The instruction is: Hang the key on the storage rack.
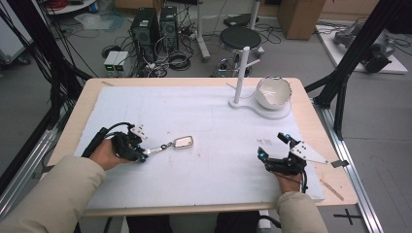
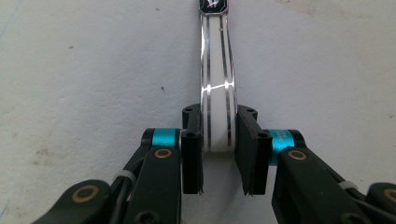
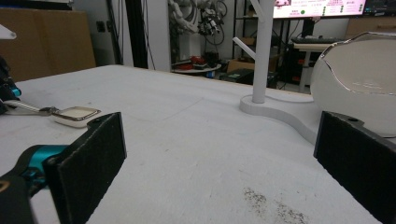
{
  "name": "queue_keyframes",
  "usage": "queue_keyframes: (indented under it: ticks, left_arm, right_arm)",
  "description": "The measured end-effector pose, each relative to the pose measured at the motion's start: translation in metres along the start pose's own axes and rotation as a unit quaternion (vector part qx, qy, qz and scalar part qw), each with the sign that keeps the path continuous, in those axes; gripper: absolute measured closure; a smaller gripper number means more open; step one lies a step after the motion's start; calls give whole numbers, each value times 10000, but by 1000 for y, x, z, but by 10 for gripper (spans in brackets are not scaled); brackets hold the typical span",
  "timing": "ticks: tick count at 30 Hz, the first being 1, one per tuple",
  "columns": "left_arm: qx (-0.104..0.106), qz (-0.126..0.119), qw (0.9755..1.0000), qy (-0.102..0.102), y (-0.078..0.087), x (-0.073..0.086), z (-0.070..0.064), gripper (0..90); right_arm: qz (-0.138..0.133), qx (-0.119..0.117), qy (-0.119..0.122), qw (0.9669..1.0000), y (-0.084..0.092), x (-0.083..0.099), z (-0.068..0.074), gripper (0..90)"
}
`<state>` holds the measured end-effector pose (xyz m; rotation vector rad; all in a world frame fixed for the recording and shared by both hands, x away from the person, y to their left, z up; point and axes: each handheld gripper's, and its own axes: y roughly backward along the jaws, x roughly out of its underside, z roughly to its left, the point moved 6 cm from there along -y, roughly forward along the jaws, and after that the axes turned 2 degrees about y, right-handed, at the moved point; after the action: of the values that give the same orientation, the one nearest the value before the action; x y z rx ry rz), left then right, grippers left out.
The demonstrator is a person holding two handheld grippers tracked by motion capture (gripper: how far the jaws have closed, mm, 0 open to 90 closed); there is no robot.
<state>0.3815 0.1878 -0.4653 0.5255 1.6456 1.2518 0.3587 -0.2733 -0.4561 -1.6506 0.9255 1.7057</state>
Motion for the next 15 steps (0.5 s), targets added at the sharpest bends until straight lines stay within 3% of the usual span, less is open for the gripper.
queue_keyframes:
  ticks: [5,11,13,14,15]
  left_arm:
    - [-71,-6,9998,-160,0,-1,-1,734]
    - [3,-87,9999,-138,1,-1,-1,736]
    - [12,-170,9997,-176,3,-2,-1,736]
    - [-2,-213,9995,-217,4,-2,-1,737]
    - [-15,-242,9995,-212,5,-3,-1,737]
  right_arm:
    - [7,-6,-35,10000,0,0,0,14]
    - [70,9,-56,10000,-1,0,-1,14]
    - [195,-10,-103,9998,-4,0,-2,14]
    - [408,-97,-146,9990,-7,1,-2,14]
    - [408,-97,-146,9990,-7,1,-2,14]
